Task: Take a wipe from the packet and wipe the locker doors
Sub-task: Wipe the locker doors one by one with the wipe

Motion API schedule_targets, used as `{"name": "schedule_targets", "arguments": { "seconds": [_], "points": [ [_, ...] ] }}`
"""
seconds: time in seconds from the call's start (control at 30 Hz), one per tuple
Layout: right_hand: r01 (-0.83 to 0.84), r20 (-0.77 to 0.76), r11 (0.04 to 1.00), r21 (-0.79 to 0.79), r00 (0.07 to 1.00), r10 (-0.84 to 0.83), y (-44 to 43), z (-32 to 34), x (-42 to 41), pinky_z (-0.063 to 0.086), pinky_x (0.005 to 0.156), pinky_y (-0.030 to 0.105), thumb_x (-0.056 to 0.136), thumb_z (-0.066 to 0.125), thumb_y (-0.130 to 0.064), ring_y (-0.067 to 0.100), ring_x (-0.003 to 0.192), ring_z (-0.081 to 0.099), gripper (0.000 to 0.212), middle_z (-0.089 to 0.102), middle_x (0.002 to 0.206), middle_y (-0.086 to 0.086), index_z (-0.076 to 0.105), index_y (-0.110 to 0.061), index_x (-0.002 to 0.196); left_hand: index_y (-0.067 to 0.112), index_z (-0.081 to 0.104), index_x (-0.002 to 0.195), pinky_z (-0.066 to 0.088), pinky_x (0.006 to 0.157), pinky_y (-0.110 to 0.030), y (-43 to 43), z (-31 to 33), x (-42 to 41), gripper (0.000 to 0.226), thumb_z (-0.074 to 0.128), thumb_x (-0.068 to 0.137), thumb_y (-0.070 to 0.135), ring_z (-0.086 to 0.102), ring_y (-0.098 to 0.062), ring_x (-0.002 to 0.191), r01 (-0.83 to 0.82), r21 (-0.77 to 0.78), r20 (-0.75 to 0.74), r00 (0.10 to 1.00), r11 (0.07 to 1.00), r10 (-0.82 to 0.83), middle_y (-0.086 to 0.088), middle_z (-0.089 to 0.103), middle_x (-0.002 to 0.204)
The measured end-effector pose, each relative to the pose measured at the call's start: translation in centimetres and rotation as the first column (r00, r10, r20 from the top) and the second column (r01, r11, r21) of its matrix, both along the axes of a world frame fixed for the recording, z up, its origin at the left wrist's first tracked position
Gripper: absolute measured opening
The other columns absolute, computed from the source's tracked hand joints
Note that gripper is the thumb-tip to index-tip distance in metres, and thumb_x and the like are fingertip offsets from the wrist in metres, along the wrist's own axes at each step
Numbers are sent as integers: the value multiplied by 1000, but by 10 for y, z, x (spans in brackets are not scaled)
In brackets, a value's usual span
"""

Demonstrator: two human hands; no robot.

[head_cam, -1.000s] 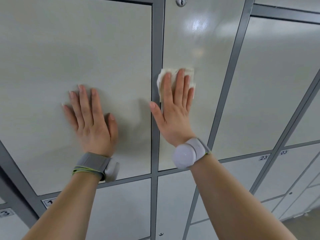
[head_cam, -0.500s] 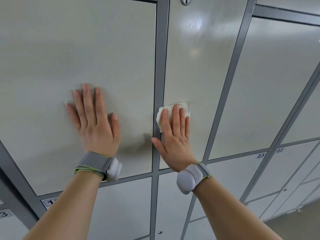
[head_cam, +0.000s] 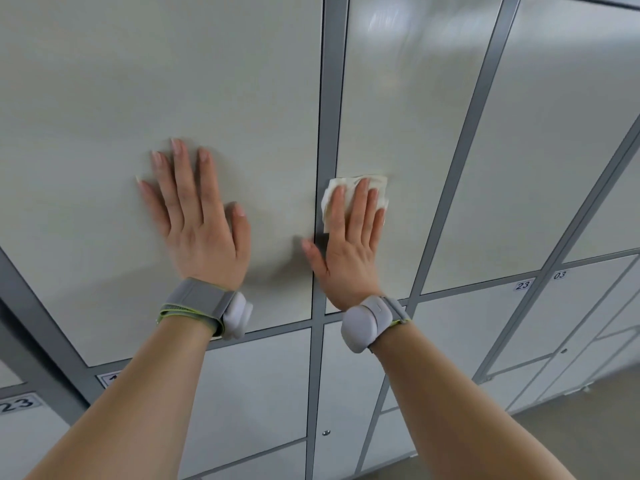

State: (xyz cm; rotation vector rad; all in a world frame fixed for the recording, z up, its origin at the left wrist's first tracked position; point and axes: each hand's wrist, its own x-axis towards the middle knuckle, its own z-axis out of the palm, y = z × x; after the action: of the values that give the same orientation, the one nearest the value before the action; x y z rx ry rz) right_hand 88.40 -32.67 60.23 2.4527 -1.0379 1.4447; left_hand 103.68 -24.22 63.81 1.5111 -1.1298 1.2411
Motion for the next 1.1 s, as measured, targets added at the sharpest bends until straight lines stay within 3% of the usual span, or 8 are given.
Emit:
{"name": "schedule_targets", "arguments": {
  "seconds": [0.2, 0.33, 0.47, 0.77, 0.9, 1.1],
  "points": [
    [38, -55, 996, 76, 998, -34, 9, -26, -7, -1, 115, 49, 93, 18, -62, 32, 143, -8, 74, -4, 154, 19, 0, -16, 149, -4, 32, 141, 2, 115, -48, 0, -1, 2, 57, 50, 88, 9, 21, -46, 134, -29, -9, 30, 999, 1000, 30, -33, 32, 143],
    [-31, 56, 984, 174, 998, 22, 22, -2, 0, -7, 117, 45, 91, 21, -61, 29, 143, -17, 79, -10, 155, 20, -5, -11, 148, -4, 31, 141, 1, 115, -48, 1, 0, 2, 58, 49, 88, 10, 21, -46, 135, -32, 3, 35, 999, 999, 32, -33, 32, 144],
    [-38, 72, 992, 116, 997, 30, 19, 6, 4, -9, 117, 42, 93, 24, -58, 31, 143, -15, 80, -5, 154, 24, 3, -5, 149, -4, 32, 141, -1, 116, -46, 2, -1, 1, 59, 51, 86, 8, 23, -48, 134, -28, 4, 36, 999, 1000, 28, -33, 32, 143],
    [58, -126, 993, 101, 991, -45, 13, -65, -12, 2, 116, 48, 95, 19, -59, 36, 143, -8, 76, -4, 152, 24, 5, -7, 149, -5, 33, 140, -1, 116, -46, 1, -1, 1, 57, 48, 88, 10, 21, -45, 134, -47, 3, 50, 998, 999, 47, -33, 32, 143],
    [12, -44, 988, 154, 999, -5, 25, -47, -6, -5, 117, 44, 94, 16, -62, 33, 143, -13, 80, -8, 152, 24, -2, -6, 149, -4, 32, 141, -2, 116, -45, 2, -1, 1, 58, 49, 87, 11, 20, -45, 134, -51, 6, 51, 997, 999, 50, -33, 32, 144],
    [-32, 15, 996, 85, 999, 31, 16, -11, -1, -7, 117, 42, 93, 32, -53, 32, 143, -14, 80, -9, 153, 21, 1, -4, 148, -4, 33, 141, -2, 116, -45, 3, -1, 2, 59, 51, 86, 11, 21, -46, 134, -60, 17, 59, 997, 998, 58, -32, 31, 144]
  ]
}}
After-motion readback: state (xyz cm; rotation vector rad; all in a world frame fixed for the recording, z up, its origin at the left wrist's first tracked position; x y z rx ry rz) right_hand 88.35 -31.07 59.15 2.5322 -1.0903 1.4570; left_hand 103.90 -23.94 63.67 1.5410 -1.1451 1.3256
